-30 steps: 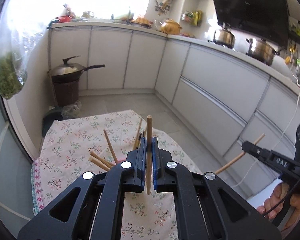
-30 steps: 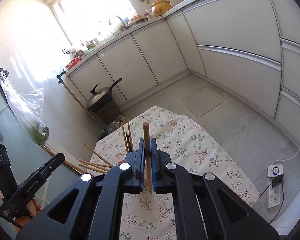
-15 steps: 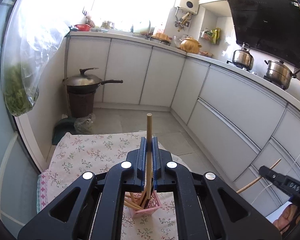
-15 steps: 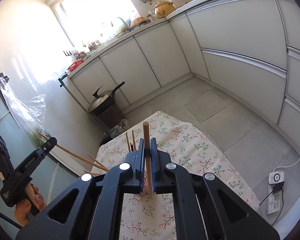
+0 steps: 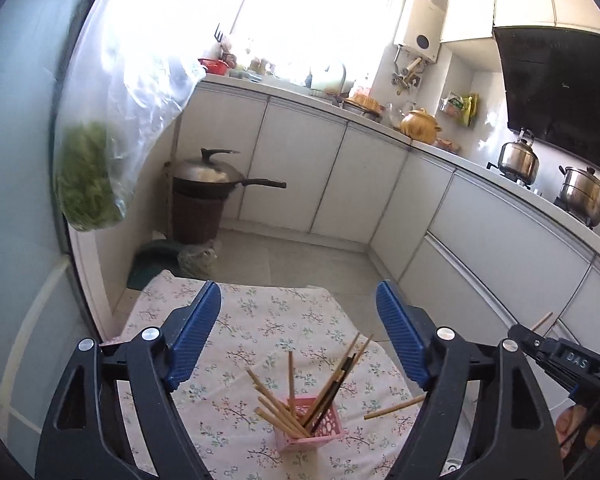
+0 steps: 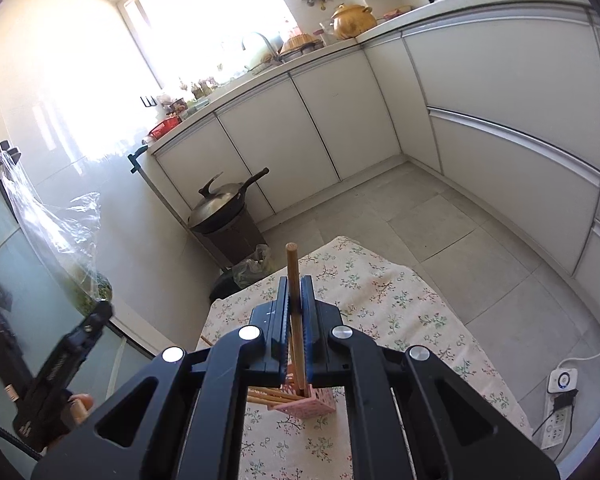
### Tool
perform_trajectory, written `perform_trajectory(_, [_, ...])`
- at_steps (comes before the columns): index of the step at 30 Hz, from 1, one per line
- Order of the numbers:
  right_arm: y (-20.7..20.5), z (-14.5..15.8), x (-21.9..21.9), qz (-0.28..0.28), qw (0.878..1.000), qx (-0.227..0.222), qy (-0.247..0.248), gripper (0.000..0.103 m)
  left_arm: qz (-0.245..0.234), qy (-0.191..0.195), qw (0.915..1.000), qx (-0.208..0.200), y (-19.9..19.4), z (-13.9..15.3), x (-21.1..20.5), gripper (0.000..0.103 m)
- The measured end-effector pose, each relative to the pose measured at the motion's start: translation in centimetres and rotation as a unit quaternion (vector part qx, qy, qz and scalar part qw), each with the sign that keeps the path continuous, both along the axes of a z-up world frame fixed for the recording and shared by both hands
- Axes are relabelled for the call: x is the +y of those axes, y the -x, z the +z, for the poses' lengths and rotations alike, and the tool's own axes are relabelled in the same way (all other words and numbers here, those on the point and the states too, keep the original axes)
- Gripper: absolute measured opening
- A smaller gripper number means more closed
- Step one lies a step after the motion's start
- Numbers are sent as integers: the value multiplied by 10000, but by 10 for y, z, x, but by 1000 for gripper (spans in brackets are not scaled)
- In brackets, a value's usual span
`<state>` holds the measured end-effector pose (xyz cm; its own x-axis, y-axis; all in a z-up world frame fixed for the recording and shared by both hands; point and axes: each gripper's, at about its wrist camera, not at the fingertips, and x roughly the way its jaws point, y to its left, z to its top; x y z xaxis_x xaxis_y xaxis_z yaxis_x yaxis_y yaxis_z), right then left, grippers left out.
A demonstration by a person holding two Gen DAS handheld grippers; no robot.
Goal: Organize utensils
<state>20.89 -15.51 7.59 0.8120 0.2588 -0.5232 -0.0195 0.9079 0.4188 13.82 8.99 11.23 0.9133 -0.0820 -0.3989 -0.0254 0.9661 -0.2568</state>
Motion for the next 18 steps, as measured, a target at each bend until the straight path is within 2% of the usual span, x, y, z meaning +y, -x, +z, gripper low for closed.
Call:
perform_trajectory(7, [-27, -13, 31, 132, 9997, 192, 109, 6, -74, -111, 9998, 116, -5, -3, 0, 78])
perform_trajectory(11, [-45, -26, 46, 157, 9992, 306, 183, 10, -36, -163, 9998, 122, -6, -3, -2, 79])
perform_trajectory(14, [-46, -19, 49, 173, 9996, 205, 121, 16, 58, -204, 9998, 11, -1, 2, -3, 86])
perform_trajectory(16, [-40, -9, 50, 183, 9995, 61, 232, 16, 184, -314, 9993, -41, 1, 3, -6, 92])
perform_trajectory(18, [-32, -1, 51, 131, 9990, -81, 423, 17, 267, -438, 9987, -38, 2, 4, -10, 92])
